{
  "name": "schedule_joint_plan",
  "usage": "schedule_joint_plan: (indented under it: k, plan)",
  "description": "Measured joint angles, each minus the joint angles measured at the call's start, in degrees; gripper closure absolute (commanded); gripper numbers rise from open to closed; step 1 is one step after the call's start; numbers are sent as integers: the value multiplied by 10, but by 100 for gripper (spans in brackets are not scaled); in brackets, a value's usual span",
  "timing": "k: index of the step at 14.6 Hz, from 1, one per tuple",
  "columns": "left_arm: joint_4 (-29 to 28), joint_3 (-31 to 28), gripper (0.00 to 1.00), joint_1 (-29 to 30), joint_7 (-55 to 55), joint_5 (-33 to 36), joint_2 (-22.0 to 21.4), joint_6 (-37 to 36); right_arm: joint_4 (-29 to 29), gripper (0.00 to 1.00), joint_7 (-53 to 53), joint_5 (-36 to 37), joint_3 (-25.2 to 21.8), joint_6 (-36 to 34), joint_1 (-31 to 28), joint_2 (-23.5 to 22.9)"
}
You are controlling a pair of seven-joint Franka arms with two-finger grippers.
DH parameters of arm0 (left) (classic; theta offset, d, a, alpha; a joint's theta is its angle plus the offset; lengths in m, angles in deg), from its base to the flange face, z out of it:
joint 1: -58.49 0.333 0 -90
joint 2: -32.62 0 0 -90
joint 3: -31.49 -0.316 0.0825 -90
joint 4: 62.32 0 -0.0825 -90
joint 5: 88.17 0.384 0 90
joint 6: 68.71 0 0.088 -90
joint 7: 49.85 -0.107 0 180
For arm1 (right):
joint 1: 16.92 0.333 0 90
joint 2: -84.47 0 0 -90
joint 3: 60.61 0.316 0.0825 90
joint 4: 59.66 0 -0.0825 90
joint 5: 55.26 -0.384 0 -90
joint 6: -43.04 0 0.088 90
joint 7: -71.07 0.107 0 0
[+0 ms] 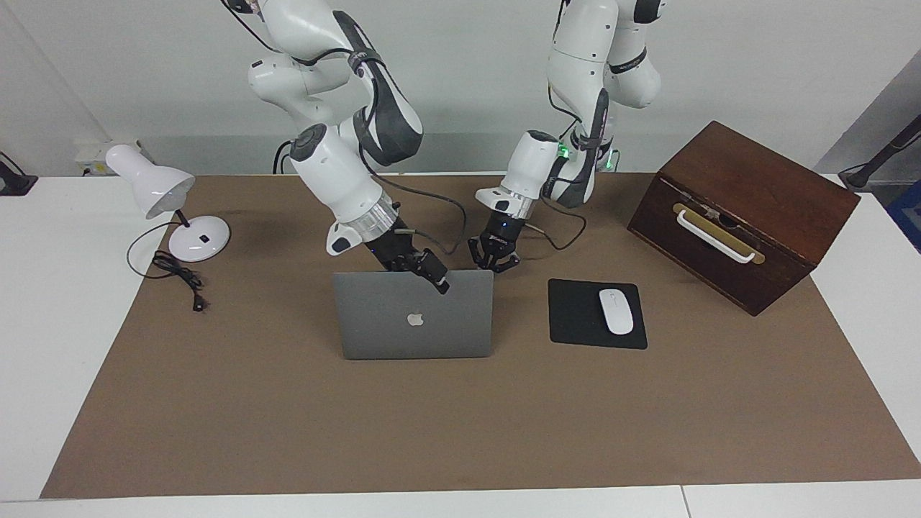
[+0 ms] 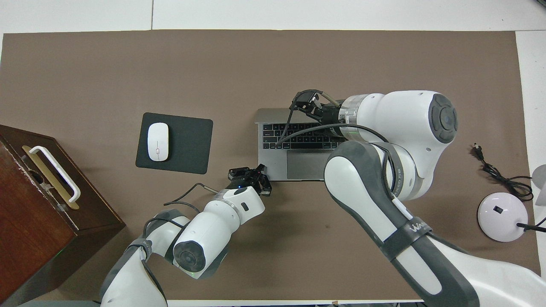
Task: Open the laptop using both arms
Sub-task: 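Push the laptop lid upward and away with the right gripper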
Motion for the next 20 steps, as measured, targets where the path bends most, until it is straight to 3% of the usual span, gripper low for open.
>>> schedule_joint_plan:
  k: [10,15,20]
  plan:
    - [0,0,100,0,0,0,0,0,111,0,0,52,-1,-57,-23,-61]
    - [0,0,100,0,0,0,0,0,133,0,0,115,-1,-69,-27,-73]
    - [0,0,100,0,0,0,0,0,154,0,0,123,-1,-84,-29,-84]
